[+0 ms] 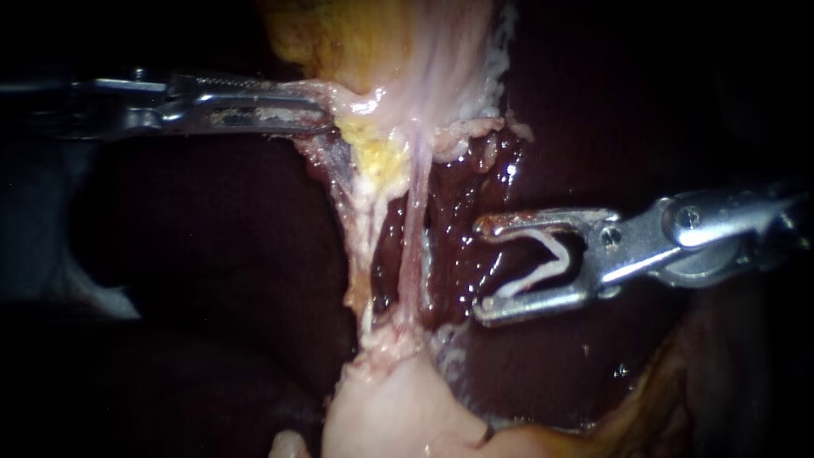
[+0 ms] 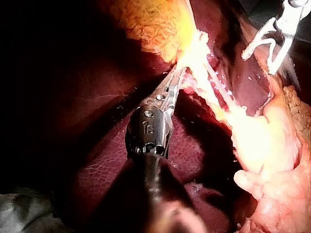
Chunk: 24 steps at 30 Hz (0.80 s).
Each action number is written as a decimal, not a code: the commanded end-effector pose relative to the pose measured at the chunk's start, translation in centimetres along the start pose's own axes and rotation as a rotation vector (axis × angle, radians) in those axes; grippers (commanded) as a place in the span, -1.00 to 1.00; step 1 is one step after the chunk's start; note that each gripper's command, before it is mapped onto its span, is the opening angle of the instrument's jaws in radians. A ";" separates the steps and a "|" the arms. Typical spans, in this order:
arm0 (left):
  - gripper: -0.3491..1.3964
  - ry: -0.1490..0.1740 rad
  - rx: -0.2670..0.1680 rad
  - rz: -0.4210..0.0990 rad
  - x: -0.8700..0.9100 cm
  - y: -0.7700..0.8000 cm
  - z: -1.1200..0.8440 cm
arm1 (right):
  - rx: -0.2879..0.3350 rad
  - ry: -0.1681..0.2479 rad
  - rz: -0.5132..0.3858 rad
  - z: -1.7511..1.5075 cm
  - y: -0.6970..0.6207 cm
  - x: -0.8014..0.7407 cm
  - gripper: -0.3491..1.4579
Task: Clipping first clip left tube
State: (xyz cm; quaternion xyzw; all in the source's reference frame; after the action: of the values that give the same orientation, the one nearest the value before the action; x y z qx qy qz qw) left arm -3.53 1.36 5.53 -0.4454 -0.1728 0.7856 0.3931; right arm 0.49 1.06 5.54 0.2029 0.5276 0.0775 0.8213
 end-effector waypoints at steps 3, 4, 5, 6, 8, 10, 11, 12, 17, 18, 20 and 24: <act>-1.00 -0.002 -0.006 -0.001 0.03 0.00 -0.08 | 0.000 0.000 0.000 0.00 0.00 0.00 -0.07; -1.00 -0.003 -0.011 -0.002 0.05 -0.01 -0.15 | 0.000 0.000 0.000 0.00 0.00 0.00 -0.07; -1.00 -0.005 -0.015 -0.003 0.07 -0.02 -0.20 | 0.000 0.000 0.000 0.00 0.00 0.00 -0.07; -1.00 -0.004 -0.009 -0.004 0.10 -0.02 -0.28 | 0.000 0.000 0.000 0.00 0.00 0.00 -0.07; -1.00 0.001 -0.003 -0.007 0.16 -0.03 -0.41 | 0.000 0.000 0.000 -0.01 0.00 -0.01 -0.07; -1.00 0.015 0.002 -0.013 0.24 -0.04 -0.57 | 0.000 0.000 0.000 -0.01 0.01 -0.01 -0.07; -1.00 0.021 0.006 -0.016 0.29 -0.04 -0.64 | 0.000 0.000 -0.006 -0.01 0.01 -0.01 -0.07; -1.00 0.029 0.007 -0.020 0.33 -0.05 -0.71 | 0.000 0.000 -0.006 -0.01 0.01 -0.01 -0.07; -1.00 0.051 0.023 -0.036 0.53 -0.06 -0.99 | 0.001 0.000 -0.006 -0.01 0.01 -0.01 -0.07; -1.00 0.051 0.026 -0.037 0.54 -0.06 -1.01 | 0.000 0.000 -0.006 -0.01 0.01 -0.01 -0.07; -1.00 0.056 0.025 -0.038 0.53 -0.06 -1.04 | 0.000 0.000 -0.006 -0.01 0.01 -0.01 -0.07; -1.00 0.059 0.025 -0.038 0.54 -0.06 -1.03 | 0.000 0.000 -0.005 0.01 0.00 0.02 -0.07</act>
State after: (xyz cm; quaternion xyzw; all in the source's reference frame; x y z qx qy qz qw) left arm -2.79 1.74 4.70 -0.4606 -0.1595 0.7665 0.4182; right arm 0.52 1.06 5.53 0.2015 0.5279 0.0750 0.8216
